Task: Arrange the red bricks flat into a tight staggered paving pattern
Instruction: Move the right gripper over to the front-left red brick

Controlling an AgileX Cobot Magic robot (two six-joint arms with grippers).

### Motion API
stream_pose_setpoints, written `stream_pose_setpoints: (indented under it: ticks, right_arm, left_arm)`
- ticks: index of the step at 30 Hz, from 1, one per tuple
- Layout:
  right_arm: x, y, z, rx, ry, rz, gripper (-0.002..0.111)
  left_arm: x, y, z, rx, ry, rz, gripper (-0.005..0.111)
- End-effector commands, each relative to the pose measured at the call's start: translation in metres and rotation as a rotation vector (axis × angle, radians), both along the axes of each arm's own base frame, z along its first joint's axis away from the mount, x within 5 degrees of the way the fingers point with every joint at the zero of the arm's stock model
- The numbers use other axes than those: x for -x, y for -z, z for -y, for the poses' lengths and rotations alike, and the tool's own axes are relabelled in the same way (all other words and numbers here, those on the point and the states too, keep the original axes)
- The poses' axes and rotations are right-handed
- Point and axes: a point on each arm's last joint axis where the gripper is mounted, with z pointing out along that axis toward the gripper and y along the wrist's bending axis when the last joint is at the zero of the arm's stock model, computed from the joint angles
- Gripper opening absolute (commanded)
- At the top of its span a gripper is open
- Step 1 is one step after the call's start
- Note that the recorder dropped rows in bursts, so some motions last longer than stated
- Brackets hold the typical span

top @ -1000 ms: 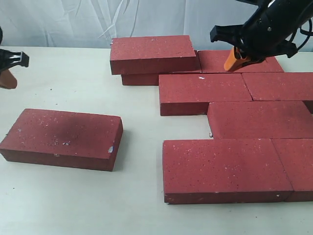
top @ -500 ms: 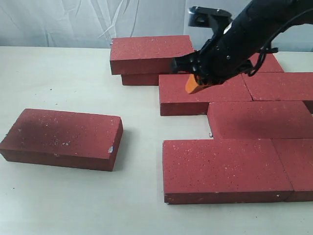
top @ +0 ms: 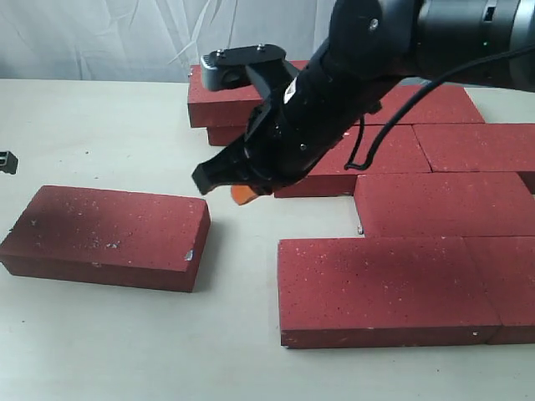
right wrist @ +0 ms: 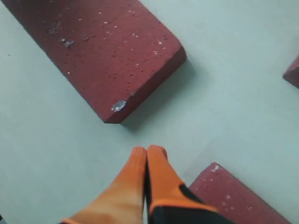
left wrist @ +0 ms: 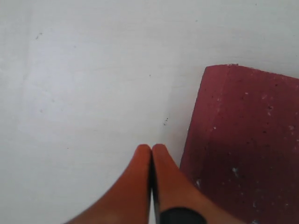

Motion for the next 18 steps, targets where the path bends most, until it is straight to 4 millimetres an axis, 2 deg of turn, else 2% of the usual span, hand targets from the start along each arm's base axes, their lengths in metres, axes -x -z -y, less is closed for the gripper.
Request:
stream_pose_setpoints:
  ticks: [1,5,8,13,18]
  right_arm:
    - [0.011,0.015,-0.020,0.024,-0.066,-0.012,-0.001]
    - [0.024,0.037,-0.042,0.061,-0.133,-0.046,-0.001]
    - [0.027,0.046,-0.057,0.082,-0.178,-0.067,-0.001]
    - [0.027,0.047,-0.076,0.085,-0.220,-0.074,-0.001]
    - [0.032,0.056,-0.084,0.093,-0.235,-0.101,-0.001]
  left_arm:
    - [-0.001,0.001,-0.002,0.004,-0.017,0.009,0.000]
    - [-0.002,0.002,-0.002,0.004,-0.017,0.005,0.000]
    - [-0.002,0.006,-0.002,0.007,-0.017,-0.008,0.000]
    - [-0.005,0.023,0.000,0.056,-0.042,-0.059,0.000]
    - [-0.006,0.024,0.000,0.060,-0.049,-0.055,0.000]
